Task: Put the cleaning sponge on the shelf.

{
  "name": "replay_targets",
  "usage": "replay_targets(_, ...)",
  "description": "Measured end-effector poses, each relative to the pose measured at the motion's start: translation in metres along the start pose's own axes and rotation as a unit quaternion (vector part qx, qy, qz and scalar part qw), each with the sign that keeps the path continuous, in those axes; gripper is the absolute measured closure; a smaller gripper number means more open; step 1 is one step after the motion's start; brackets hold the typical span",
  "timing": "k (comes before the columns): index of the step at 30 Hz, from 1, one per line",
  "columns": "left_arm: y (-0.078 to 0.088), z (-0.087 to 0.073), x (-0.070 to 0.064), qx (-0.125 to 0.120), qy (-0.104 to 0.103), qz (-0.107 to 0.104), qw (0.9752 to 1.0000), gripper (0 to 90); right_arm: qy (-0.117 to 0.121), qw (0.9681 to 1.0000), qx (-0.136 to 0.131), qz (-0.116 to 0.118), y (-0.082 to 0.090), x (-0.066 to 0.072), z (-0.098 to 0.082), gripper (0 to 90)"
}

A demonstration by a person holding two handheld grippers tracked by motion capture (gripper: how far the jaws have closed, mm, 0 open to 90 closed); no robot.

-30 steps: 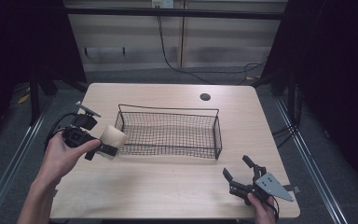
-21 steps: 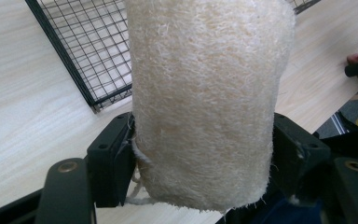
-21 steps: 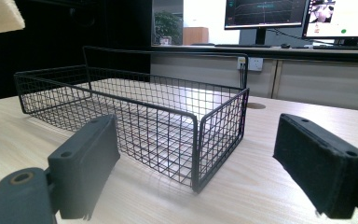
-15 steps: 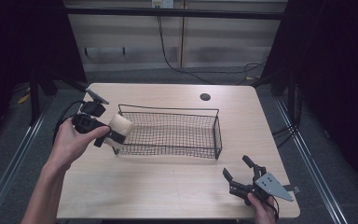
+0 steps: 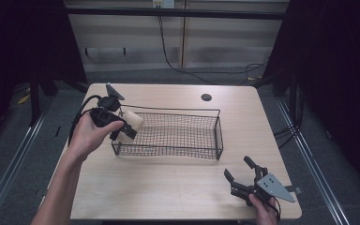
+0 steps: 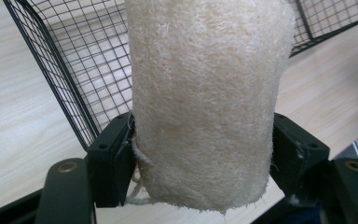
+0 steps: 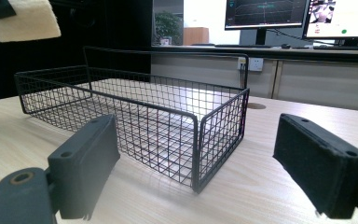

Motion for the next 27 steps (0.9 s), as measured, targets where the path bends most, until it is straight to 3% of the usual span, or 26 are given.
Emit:
replay_targets(19,-0.031,0.019,0.007,0.014,0.044,0.002,0.9989,30.9,-0.001,1.0000,0.001,0.001,0.000,0.000,0.000,13.2)
replay_targets(27,-0.047,0.023,0.008,0.024,0.056,0.019,0.9980,30.9,-0.001,1.0000,0.001,0.001,0.000,0.000,0.000,13.2)
Point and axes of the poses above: each handheld gripper's, and its own axes: y roughly backward along the jaws, z roughly out of its top, x roughly to its left, the point moved 2 cm from there along -y, roughly forward along the jaws, and after that the axes turned 4 degrees about -x, right-handed, at the moved point
